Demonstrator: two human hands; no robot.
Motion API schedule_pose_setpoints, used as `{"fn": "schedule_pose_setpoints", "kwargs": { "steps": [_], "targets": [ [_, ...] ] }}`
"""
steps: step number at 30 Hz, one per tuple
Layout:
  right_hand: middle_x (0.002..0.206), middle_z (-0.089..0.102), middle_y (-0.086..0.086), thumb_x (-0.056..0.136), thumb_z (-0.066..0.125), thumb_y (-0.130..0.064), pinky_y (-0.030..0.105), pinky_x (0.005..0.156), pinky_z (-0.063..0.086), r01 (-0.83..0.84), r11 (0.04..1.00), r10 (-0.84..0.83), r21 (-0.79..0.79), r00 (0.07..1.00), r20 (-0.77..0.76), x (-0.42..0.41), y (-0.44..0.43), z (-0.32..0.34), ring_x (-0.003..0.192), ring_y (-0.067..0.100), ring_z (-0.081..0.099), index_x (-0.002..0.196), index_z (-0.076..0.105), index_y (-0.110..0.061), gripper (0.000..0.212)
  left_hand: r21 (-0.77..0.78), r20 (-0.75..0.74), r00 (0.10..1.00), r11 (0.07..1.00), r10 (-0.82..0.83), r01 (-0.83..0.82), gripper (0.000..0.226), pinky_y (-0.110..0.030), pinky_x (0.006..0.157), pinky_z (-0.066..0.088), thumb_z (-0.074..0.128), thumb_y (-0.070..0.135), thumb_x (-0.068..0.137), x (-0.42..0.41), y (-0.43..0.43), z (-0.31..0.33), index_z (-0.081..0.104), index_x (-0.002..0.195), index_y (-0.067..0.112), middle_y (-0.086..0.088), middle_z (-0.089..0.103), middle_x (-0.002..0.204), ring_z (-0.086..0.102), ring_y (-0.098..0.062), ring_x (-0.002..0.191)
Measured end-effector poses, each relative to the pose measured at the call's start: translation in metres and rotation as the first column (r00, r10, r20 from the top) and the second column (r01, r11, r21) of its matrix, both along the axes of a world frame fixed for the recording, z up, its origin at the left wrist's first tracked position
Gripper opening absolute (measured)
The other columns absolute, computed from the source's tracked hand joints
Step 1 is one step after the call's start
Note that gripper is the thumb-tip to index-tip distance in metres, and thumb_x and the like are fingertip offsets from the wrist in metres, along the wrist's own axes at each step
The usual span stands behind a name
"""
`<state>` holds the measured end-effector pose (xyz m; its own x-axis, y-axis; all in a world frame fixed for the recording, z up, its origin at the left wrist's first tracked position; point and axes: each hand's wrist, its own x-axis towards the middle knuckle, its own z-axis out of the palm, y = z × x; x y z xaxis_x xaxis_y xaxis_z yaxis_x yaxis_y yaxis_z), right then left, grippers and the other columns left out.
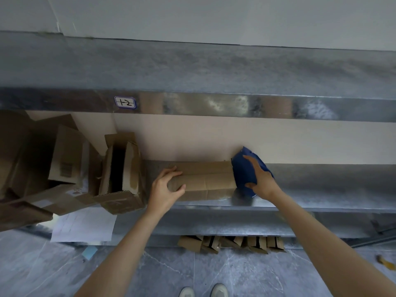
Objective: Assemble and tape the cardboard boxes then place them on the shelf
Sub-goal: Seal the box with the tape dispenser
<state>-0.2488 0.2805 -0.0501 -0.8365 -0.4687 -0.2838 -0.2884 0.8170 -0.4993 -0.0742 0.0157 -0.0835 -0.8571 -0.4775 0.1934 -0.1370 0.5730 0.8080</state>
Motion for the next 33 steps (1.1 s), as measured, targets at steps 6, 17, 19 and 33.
{"fn": "schedule_pose_setpoints", "kwargs": {
  "steps": [6, 17, 19, 33],
  "targets": [
    [0.099, 0.063, 0.015, 0.09, 0.057, -0.007, 0.044, 0.055, 0.054, -0.077, 0.993, 0.069, -0.089, 0.994, -0.087, -0.005, 0.005, 0.037, 0.07, 0.035, 0.064, 0.143, 0.011, -0.053, 0.084, 0.053, 0.0, 0.999, 0.998, -0.044, 0.044, 0.038, -0.029, 0.106, 0.043, 0.083, 0.018, 0.078, 0.0, 0.006, 0.0, 0.072, 0.114, 0.021, 0.012, 0.058, 0.127, 0.052, -0.003, 0.122],
    [0.075, 0.06, 0.001, 0.099, 0.052, -0.037, 0.032, 0.054, 0.04, -0.492, 0.865, 0.495, 0.097, 0.809, -0.317, 0.039, -0.051, 0.049, 0.053, 0.015, 0.051, 0.147, 0.027, -0.044, 0.055, 0.113, -0.08, 0.997, 0.993, -0.019, 0.028, 0.057, -0.029, 0.103, 0.047, 0.086, 0.015, 0.074, -0.004, 0.028, 0.002, 0.062, 0.126, 0.018, 0.009, 0.061, 0.125, 0.055, -0.003, 0.118],
    [0.094, 0.067, 0.006, 0.097, 0.057, -0.036, 0.036, 0.063, 0.05, -0.507, 0.859, 0.508, 0.07, 0.827, -0.241, 0.034, -0.054, 0.049, 0.067, 0.023, 0.06, 0.145, 0.027, -0.046, 0.058, 0.117, -0.069, 0.997, 0.993, -0.017, 0.025, 0.058, -0.033, 0.105, 0.046, 0.086, 0.015, 0.074, -0.004, 0.027, 0.003, 0.063, 0.126, 0.013, 0.004, 0.06, 0.129, 0.054, -0.008, 0.121],
    [0.067, 0.047, -0.009, 0.096, 0.05, -0.052, 0.027, 0.043, 0.031, -0.414, 0.907, 0.404, 0.083, 0.794, -0.455, 0.036, -0.064, 0.031, 0.044, 0.003, 0.034, 0.147, 0.034, -0.039, 0.055, 0.127, -0.026, 0.998, 0.99, -0.06, 0.063, 0.063, -0.029, 0.112, 0.038, 0.085, 0.014, 0.075, -0.011, 0.028, 0.01, 0.06, 0.133, 0.007, -0.001, 0.054, 0.141, 0.048, -0.013, 0.132]
  ]
}}
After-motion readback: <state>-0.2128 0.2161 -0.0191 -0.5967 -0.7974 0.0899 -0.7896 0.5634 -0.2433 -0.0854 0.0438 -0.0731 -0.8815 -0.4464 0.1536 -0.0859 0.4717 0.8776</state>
